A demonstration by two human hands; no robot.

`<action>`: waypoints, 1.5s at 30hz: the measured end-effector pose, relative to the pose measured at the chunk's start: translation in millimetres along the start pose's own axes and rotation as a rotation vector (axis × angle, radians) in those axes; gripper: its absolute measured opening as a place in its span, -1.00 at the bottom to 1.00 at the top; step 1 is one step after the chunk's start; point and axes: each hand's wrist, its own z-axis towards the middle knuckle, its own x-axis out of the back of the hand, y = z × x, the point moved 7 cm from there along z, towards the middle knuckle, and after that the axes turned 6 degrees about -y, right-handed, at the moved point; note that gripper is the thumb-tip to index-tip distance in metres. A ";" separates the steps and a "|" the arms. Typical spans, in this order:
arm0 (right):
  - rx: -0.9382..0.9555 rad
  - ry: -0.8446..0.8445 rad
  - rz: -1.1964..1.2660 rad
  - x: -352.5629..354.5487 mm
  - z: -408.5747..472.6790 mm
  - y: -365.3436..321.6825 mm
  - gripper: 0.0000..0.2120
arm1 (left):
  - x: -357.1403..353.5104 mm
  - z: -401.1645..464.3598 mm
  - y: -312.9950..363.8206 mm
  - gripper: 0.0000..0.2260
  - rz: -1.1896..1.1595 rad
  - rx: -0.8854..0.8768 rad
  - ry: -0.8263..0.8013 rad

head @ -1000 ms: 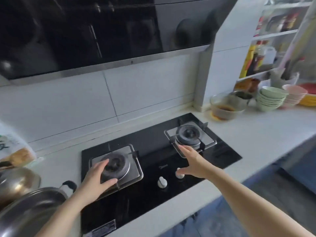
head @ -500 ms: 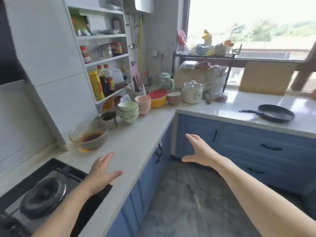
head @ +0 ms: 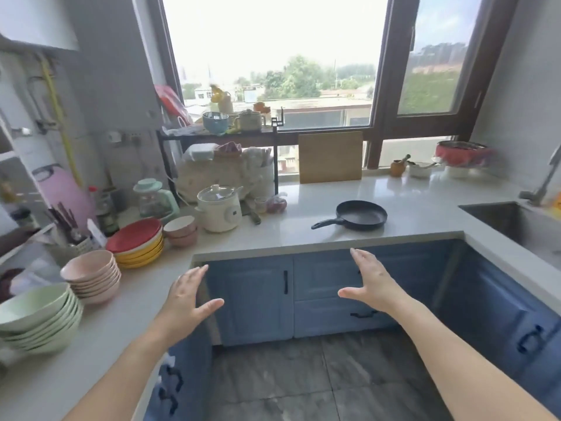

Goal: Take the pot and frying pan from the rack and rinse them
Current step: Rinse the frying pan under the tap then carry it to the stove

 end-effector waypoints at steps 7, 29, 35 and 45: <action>-0.238 0.143 0.011 59.9 45.4 101.4 -0.03 | -40.1 175.1 69.5 -0.28 -0.013 -0.134 0.014; -0.301 0.009 -0.076 207.9 332.6 353.2 -0.03 | -268.6 502.8 234.5 -0.28 0.059 -0.006 -0.139; -0.273 -0.108 -0.093 195.8 420.1 390.0 -0.01 | -306.7 574.0 240.7 -0.25 0.065 -0.005 -0.207; -0.246 -0.408 -0.073 135.8 531.1 448.0 0.19 | -377.1 654.5 216.3 0.26 0.110 0.094 -0.556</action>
